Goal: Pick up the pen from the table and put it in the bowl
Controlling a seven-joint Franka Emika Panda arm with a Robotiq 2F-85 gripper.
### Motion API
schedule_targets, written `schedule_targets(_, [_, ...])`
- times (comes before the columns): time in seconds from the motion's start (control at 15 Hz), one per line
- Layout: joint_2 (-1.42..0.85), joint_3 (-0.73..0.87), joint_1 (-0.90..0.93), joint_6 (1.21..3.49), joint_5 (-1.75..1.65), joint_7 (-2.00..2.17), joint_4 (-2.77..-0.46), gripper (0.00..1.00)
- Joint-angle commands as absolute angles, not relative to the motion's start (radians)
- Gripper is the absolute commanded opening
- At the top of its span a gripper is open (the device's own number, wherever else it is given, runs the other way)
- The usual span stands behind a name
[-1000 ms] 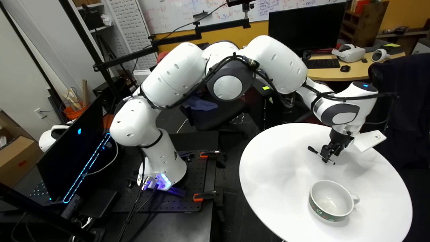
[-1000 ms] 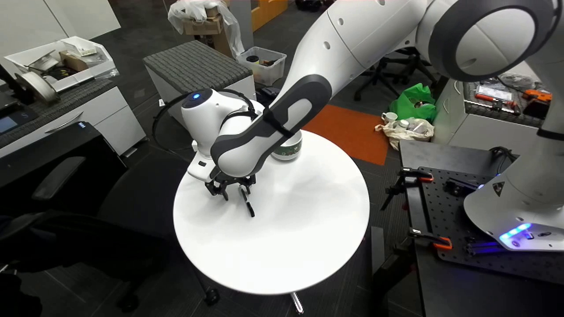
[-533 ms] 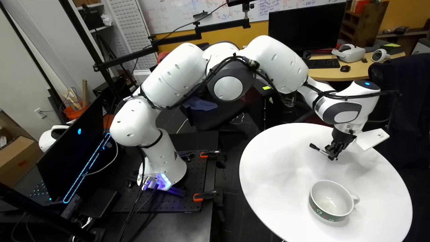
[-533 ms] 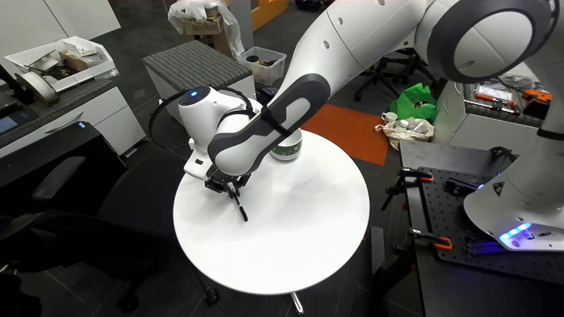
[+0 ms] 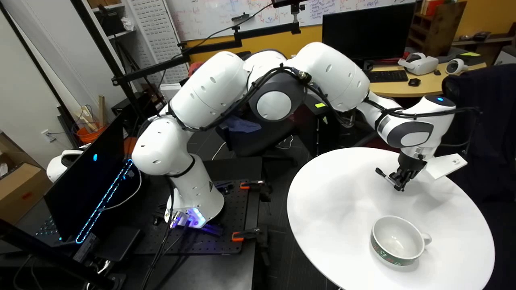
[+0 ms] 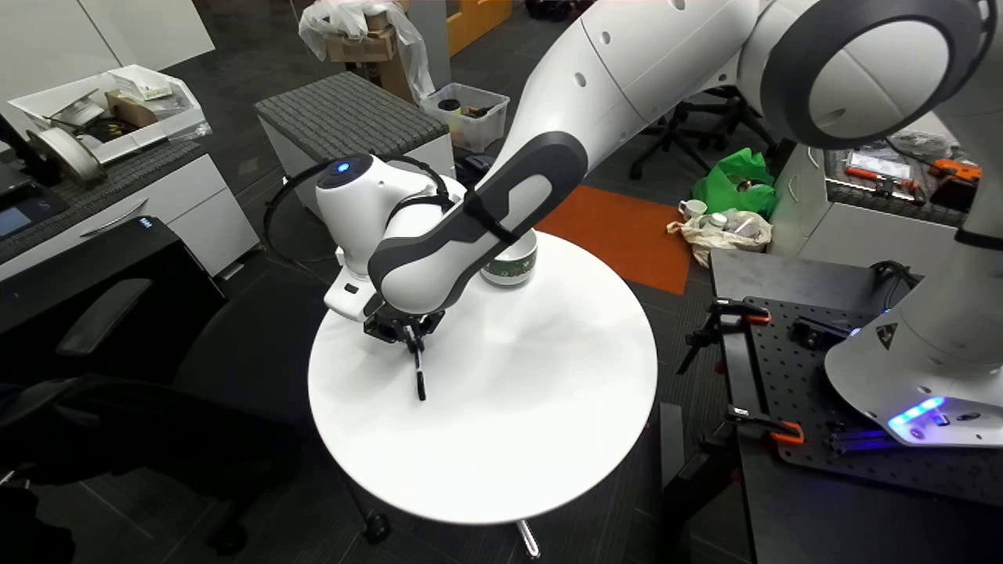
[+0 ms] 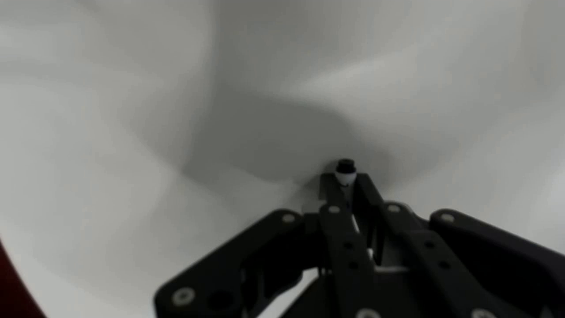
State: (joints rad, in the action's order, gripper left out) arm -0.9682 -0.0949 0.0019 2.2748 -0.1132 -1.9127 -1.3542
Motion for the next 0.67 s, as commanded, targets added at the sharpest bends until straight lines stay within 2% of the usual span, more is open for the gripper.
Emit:
schedule_targets(0.0, [-0.89, -0.097, 0.012, 2.257, -0.118, -1.828, -1.414, 0.03])
schedule_targets(0.6, [-0.668, -0.082, 0.022, 2.294, -0.144, -1.684, -1.596, 0.03])
